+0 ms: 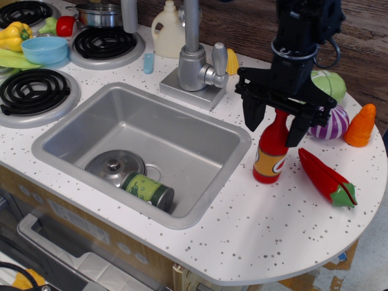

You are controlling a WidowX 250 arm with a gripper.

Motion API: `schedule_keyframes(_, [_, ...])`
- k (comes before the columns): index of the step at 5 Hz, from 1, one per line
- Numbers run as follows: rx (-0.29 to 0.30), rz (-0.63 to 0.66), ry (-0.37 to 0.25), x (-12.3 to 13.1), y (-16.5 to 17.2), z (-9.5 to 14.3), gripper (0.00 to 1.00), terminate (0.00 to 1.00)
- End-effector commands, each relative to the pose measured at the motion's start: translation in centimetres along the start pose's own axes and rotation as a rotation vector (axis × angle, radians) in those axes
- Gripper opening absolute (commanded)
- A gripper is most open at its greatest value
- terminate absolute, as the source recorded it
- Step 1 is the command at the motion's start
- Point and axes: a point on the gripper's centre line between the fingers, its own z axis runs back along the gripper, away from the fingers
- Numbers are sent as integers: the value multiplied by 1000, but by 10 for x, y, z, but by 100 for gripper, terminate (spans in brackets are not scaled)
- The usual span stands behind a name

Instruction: Put red bottle in sink

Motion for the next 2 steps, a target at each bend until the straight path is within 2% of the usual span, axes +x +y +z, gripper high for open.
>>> schedule_keyframes(1, [-8, -22, -59, 8, 3, 24, 0, 0])
schedule_keyframes(2, [10, -18, -31, 6, 8, 34, 0, 0])
